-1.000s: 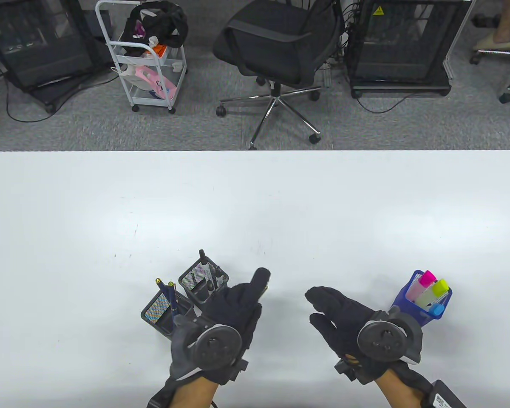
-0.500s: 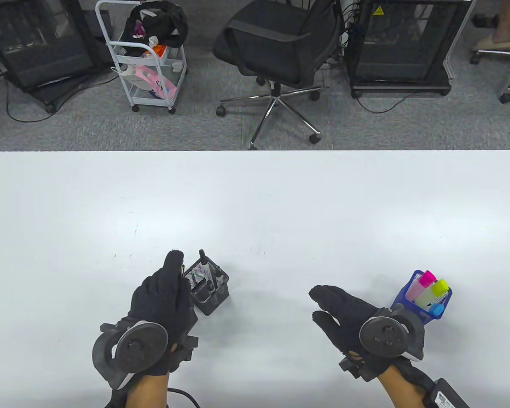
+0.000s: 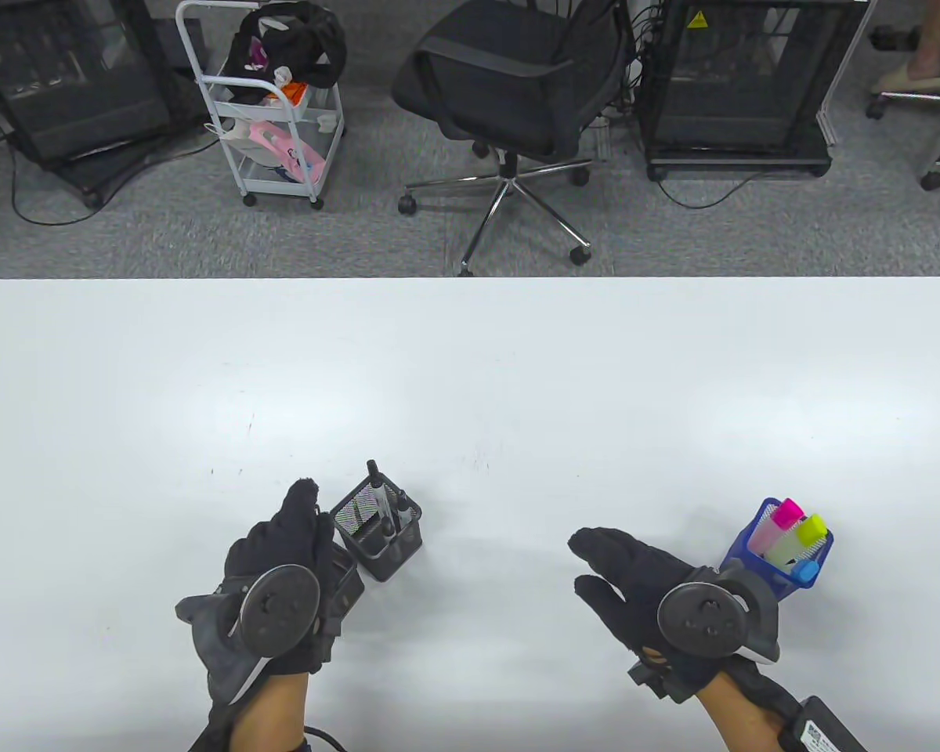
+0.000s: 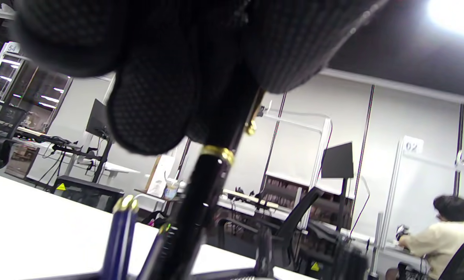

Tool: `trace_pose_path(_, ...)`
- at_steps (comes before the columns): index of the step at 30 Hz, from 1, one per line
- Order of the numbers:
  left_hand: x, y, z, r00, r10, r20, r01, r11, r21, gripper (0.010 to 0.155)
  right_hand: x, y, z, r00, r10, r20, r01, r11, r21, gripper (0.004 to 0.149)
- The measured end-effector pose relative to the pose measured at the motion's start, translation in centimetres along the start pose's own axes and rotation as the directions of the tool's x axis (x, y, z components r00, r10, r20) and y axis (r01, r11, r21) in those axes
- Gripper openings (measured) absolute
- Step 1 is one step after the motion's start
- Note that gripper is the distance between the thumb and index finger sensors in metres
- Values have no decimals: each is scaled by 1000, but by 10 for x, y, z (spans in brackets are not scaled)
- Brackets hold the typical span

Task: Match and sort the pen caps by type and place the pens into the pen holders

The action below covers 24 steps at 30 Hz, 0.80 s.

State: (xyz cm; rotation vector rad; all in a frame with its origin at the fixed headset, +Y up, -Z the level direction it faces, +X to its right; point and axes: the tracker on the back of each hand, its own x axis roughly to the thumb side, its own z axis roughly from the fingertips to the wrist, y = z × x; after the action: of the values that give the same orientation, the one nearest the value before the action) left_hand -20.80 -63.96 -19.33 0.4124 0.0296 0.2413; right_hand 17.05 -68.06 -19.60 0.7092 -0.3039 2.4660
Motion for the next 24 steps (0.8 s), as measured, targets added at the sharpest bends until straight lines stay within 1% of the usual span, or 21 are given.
trace_pose_path(1, 0, -2, 0, 1000, -8, -3, 8, 1000, -13, 46, 0, 0, 0, 1000, 0, 0, 0, 1000, 2, 57)
trace_pose_path(5, 1, -19, -2, 999, -5, -41, -1, 991, -137, 40, 1, 1, 0, 1000, 11, 0, -11, 1000, 17, 57)
trace_pose_path(6, 1, -21, -2, 999, -15, -42, 8, 989, -148, 40, 0, 1, 0, 1000, 13, 0, -13, 1000, 20, 57)
trace_pose_path(9, 1, -25, -2, 998, -47, -45, 39, 985, -170, 40, 1, 2, 0, 1000, 16, -1, -16, 999, 28, 57)
trace_pose_path(14, 7, -18, -1, 998, -47, -41, 42, 992, -116, 41, 1, 1, 0, 1000, 20, -4, -19, 999, 31, 58)
trace_pose_path(20, 32, -1, 4, 997, -59, 48, 61, 998, -35, 49, 0, 1, 0, 1000, 23, -8, -23, 999, 32, 60)
trace_pose_path(24, 61, -5, 10, 971, -18, 239, 32, 998, -53, 57, 0, 2, -1, 1000, 24, -5, -24, 999, 33, 63)
